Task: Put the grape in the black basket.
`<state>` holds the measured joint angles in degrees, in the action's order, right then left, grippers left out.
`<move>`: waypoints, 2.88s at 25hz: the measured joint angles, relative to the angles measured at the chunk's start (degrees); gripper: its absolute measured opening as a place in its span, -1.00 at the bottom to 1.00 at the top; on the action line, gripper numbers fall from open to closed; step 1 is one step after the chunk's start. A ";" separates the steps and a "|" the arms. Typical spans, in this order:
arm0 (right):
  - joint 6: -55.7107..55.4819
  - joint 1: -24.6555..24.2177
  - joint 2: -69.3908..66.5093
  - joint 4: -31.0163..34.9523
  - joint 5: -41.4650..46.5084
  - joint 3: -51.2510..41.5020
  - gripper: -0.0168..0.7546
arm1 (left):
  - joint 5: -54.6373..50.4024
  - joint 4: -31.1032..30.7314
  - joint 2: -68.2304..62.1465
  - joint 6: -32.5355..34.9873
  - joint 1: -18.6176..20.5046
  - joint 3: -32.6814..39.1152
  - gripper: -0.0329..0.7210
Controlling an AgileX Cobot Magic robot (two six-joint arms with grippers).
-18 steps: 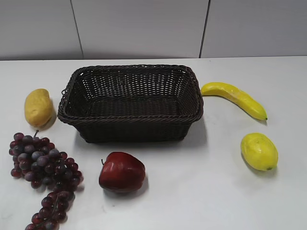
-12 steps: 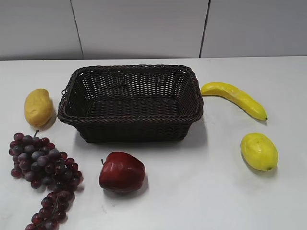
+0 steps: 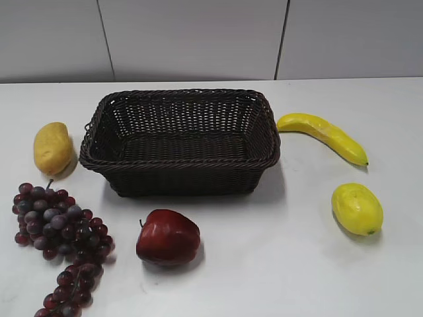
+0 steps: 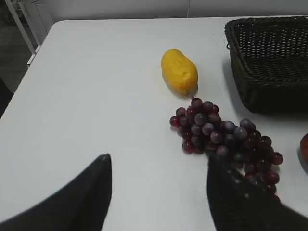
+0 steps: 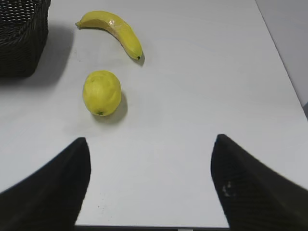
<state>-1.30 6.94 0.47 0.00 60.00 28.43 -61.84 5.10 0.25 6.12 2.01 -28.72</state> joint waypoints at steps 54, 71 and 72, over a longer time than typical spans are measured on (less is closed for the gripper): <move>0.00 0.00 0.00 0.00 0.00 0.00 0.57 | 34.92 32.79 -98.30 16.34 -6.58 -12.44 0.80; 0.00 0.00 0.00 0.00 0.00 0.00 0.57 | 33.46 33.23 -98.20 16.04 -6.58 -13.18 0.04; 0.00 0.00 0.00 0.00 0.00 0.00 0.57 | 32.24 32.96 -96.99 16.04 -6.58 -13.12 0.04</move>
<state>-1.30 6.94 0.47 0.00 60.00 28.43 -29.60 38.07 -96.73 22.16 -4.58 -41.84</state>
